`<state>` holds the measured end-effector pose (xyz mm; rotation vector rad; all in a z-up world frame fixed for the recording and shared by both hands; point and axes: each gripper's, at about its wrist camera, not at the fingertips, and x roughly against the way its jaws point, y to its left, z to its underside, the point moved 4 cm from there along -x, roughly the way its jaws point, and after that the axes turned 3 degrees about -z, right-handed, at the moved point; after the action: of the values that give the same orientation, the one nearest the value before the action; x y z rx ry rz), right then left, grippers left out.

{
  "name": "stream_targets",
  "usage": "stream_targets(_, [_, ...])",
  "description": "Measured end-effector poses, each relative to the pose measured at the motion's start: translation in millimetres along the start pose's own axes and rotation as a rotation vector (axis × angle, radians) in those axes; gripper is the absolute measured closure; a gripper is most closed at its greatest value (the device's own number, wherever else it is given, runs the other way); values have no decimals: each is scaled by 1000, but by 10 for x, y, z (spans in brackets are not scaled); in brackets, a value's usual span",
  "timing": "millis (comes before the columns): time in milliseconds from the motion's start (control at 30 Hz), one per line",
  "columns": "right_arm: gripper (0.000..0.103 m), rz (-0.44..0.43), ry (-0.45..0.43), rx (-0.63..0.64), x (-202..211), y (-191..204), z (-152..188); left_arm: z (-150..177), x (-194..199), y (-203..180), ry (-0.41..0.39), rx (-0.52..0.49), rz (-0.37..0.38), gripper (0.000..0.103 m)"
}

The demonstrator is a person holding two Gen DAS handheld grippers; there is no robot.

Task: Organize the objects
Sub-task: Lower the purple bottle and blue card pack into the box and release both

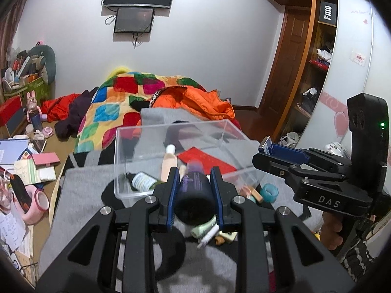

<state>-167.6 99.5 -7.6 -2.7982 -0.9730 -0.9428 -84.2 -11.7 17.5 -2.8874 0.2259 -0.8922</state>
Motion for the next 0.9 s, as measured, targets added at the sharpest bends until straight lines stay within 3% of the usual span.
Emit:
stream_targets(233, [57, 14, -11, 9, -130, -13, -148, -133, -177, 66, -3, 5, -6, 78])
stream_targets(900, [57, 71, 125, -25, -769, -198, -1, -333, -534, 224, 11, 71, 11, 78])
